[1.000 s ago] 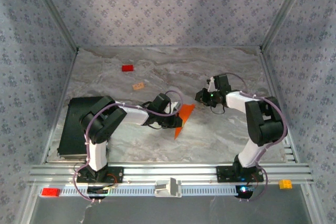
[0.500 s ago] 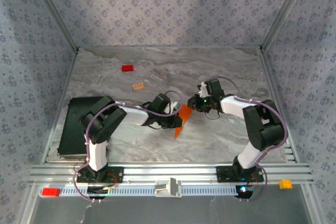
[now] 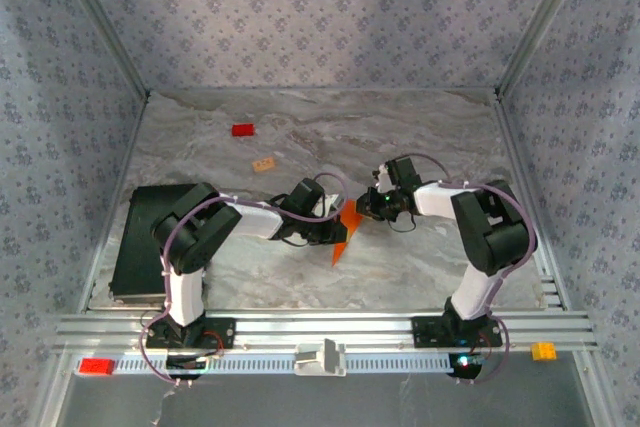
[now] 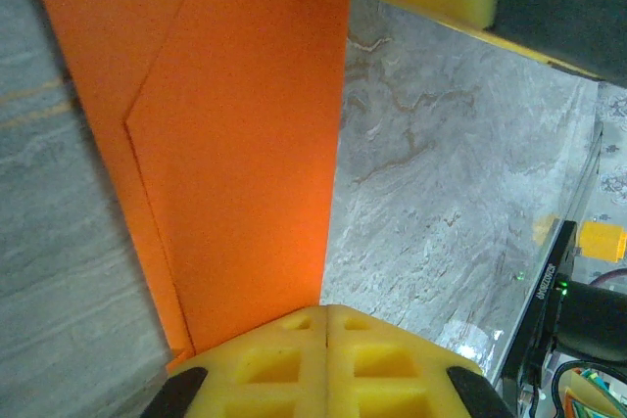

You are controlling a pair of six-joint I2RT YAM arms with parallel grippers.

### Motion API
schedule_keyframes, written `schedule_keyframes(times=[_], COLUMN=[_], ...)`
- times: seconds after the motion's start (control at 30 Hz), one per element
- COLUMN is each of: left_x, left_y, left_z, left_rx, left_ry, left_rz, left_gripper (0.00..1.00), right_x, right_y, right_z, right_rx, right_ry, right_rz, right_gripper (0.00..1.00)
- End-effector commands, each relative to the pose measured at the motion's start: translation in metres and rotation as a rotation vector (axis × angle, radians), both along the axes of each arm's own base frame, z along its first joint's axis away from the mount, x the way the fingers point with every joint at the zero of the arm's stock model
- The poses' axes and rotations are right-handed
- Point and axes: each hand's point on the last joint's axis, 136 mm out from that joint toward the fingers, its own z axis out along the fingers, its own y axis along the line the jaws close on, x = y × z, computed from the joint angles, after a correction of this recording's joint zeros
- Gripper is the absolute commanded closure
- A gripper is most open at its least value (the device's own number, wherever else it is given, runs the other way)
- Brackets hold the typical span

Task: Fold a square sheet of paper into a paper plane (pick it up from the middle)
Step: Fold the wing for the fifth time at the center of the table.

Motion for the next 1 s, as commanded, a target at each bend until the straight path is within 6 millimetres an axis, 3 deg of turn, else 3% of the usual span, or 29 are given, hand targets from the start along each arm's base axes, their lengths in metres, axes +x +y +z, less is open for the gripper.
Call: schedule_keyframes(times=[0.0,0.13,0.3,0.53,0.77,0.97], left_x=[-0.025,-0.020,0.001,0.022,0.038,0.024], left_y=[0.030,0.023,0.001,-0.020,-0.035,-0.014], left_z=[-0.040,-0.025,0.000,0.009,0.001,-0.022], left_rx=[0.162,0.137,0.078,0.046,0.069,0.162], left_ry=[0.126,0.106,0.063,0.040,0.040,0.074], left_rz=[0.008,0.005,0.014,0.029,0.028,0.035], left_gripper=[1.00,1.00,1.00,1.00,1.00,1.00], right_x=[-0.004,-0.005,-0.005,-0.008,-0.008,-0.009], right_y=[-0.020,-0.024,-0.024,-0.024,-0.024,-0.026], right_z=[-0.026,-0.025,-0.024,-0.028,-0.028,-0.031], right_rx=[-0.078,-0.071,-0.074,-0.069,-0.067,-0.073], right_ry=[0.054,0.054,0.055,0.068,0.071,0.077], right_rz=[-0.037,-0.053,-0.055,-0.060,-0.064,-0.067], right_gripper=[0.86,0.87,0.87,0.87,0.87,0.88])
